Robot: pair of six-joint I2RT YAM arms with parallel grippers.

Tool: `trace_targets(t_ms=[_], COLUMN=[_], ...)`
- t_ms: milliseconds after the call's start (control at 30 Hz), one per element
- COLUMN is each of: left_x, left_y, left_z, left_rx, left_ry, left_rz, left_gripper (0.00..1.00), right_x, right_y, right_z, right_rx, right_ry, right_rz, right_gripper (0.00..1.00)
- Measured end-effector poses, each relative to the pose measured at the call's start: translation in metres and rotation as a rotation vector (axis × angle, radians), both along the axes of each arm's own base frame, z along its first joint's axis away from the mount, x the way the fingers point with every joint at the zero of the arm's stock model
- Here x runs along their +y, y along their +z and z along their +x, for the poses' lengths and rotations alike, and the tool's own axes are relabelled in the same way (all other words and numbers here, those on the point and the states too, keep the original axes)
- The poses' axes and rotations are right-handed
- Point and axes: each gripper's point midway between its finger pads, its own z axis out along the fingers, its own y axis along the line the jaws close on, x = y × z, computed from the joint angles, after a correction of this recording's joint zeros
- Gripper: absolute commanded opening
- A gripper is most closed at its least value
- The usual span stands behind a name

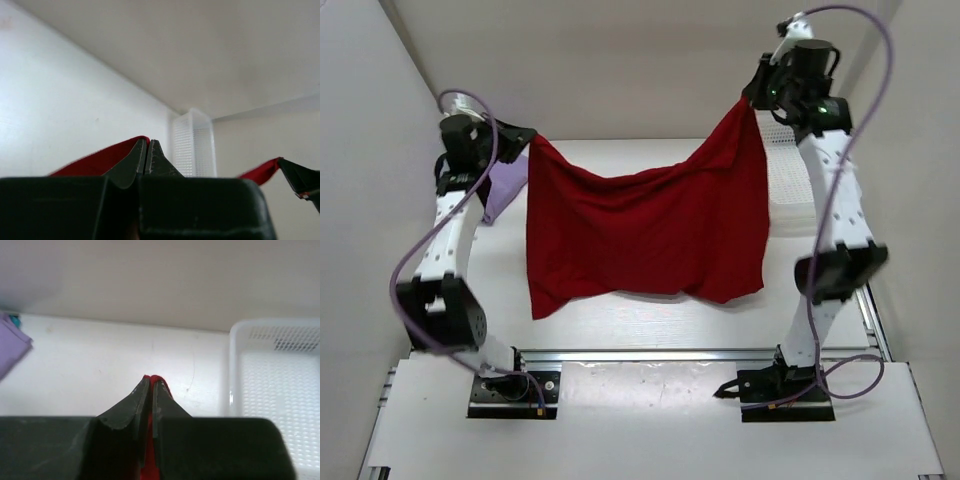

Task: Fold and stack the t-shirts
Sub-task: Flatten out the tshirt

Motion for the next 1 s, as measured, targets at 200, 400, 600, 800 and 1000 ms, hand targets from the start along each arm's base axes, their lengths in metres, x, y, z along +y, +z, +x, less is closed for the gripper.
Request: trace_targets(t_ms=[200, 400, 600, 800, 1000], left_x=[0.000, 0.018, 0.047, 0.075, 0.072], left_y=[-0.068, 0.061, 0.180, 0.160, 0.031], left_z=[0.081, 0.115, 0.062, 0.026, -0.021], left_rx=[0.161, -0.114, -0.393, -0.372, -0.165], left_ry=[0.010, 0.054, 0.111, 0.190, 0.268], left_rz=[-0.030, -0.037, -0.028, -0.010, 0.039], left_gripper=[0.00, 0.00, 0.00, 0.00, 0.00], right_x=[-0.016, -0.079, -0.089, -0.054, -0.038], right_y=[-0.094, 0.023, 0.161, 0.173, -0.028], right_z=[0.085, 0.087, 0.006, -0.066, -0.113], right_rx=[0.163, -0.165, -0.498, -0.503, -0.125], right_ry=[0.026, 0.002, 0.060, 0.088, -0.039], right_rz=[0.146, 0.341, 0.321, 0.238, 0.187], right_gripper=[0.00, 0.00, 0.00, 0.00, 0.00])
